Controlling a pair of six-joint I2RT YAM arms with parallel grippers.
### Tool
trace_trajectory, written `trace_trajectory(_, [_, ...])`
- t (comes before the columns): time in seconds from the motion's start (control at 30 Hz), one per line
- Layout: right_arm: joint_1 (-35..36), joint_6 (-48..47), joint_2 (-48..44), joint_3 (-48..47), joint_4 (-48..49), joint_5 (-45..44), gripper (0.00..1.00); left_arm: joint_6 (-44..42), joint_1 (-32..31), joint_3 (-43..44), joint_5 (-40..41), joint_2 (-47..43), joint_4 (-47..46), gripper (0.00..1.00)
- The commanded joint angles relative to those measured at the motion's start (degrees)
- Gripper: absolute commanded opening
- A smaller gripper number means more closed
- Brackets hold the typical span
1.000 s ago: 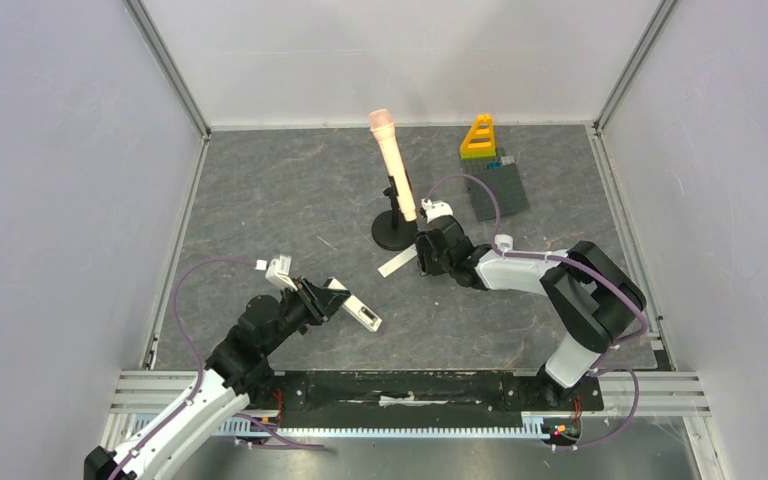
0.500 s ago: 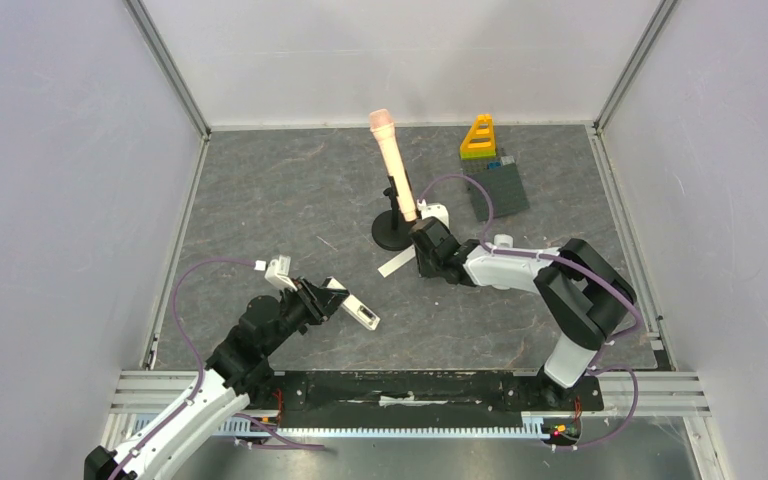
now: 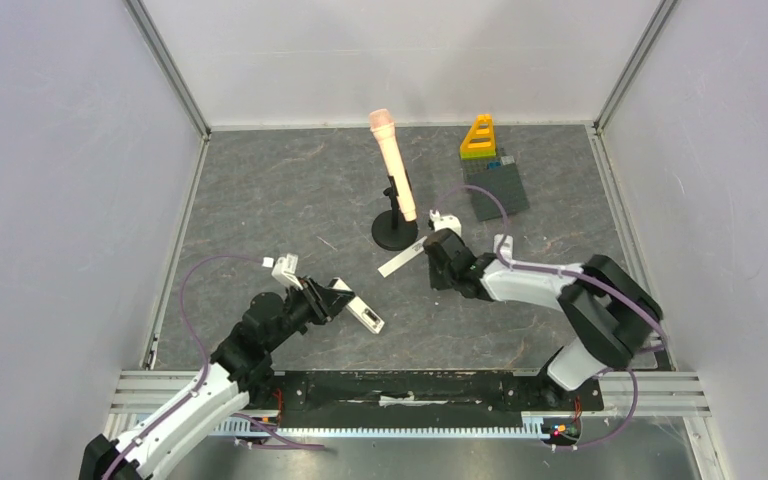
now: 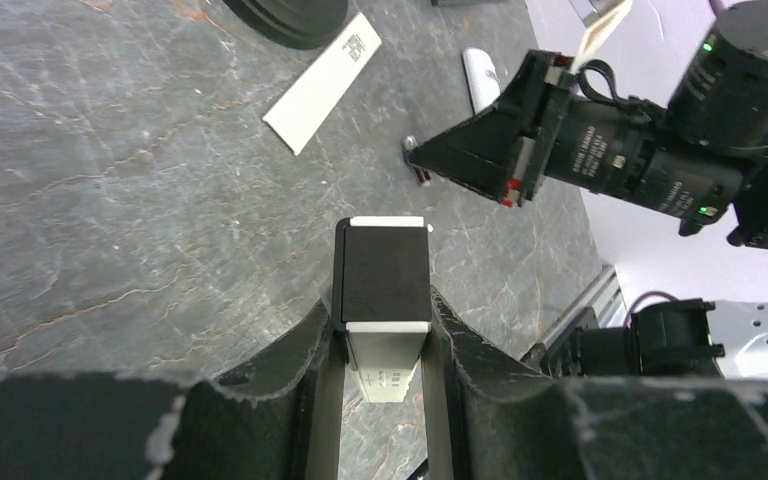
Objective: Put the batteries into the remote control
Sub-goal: Pick up the battery from the center of the board, then load the battery into the remote control.
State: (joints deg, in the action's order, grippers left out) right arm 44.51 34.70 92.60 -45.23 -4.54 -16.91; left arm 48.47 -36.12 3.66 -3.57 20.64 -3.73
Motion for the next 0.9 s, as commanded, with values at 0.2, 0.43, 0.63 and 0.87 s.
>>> trace_trajectory(0.2, [0.17,-13.25,-27.48,13.96,8.37,17.44,0.02,-0.53,-0.07,4.41,-12.97,23.64,-29.05,0.02])
trace_trajectory(0.43, [2.67,-13.73,-38.43,14.82,12.69,25.10,0.03,10.09,0.00,7.37,-17.13,37.00,-47.42,0.02])
trace_trajectory(0.63, [6.05,-14.62,-38.97,11.08,13.76,24.94,0.03,18.56,-0.02,8.07,-18.18,40.01,-54.82,0.02])
trace_trajectory(0.87, [8.43,-15.87,-37.90,8.45,13.79,27.76,0.04,22.91,-0.01,7.29,-17.36,37.87,-53.97,0.02])
